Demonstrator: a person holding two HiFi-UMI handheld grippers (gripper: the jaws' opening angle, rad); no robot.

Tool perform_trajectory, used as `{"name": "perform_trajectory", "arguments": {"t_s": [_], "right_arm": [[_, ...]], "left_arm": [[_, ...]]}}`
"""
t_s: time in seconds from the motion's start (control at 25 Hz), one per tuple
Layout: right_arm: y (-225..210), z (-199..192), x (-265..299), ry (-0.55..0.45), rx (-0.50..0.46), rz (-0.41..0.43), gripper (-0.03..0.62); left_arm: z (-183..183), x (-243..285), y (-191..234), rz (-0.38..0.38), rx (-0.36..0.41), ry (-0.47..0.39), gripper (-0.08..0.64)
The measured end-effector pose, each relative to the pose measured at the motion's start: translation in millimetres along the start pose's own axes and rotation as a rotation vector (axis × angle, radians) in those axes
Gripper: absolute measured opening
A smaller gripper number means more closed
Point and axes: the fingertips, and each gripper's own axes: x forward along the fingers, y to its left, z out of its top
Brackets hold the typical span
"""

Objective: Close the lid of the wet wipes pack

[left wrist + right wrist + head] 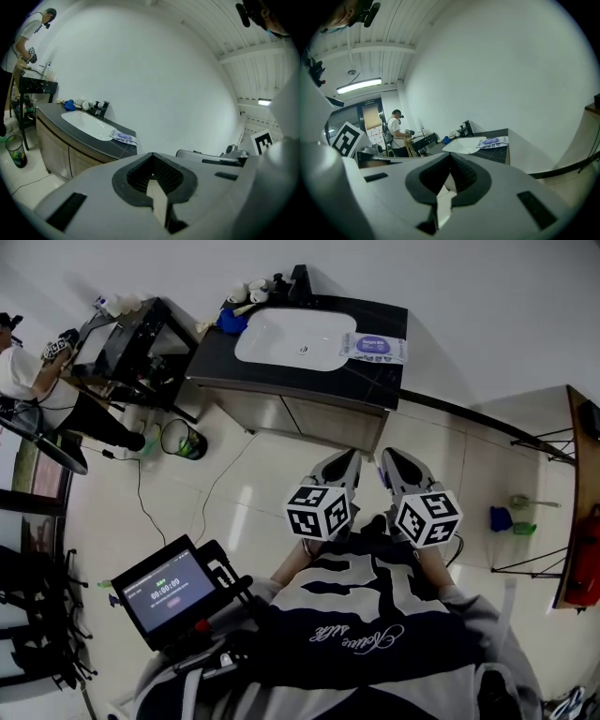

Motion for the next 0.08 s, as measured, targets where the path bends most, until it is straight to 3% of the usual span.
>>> {"name": "perform_trajectory", "arguments": {"t_s": [0.08], "right_arm": [[-7.4, 6.1, -2.0, -0.017, -0.001, -0.023, -0.002]], "left_arm": [[4.5, 8.5, -5.0, -0.023, 0.016, 0.003, -0.002]]}}
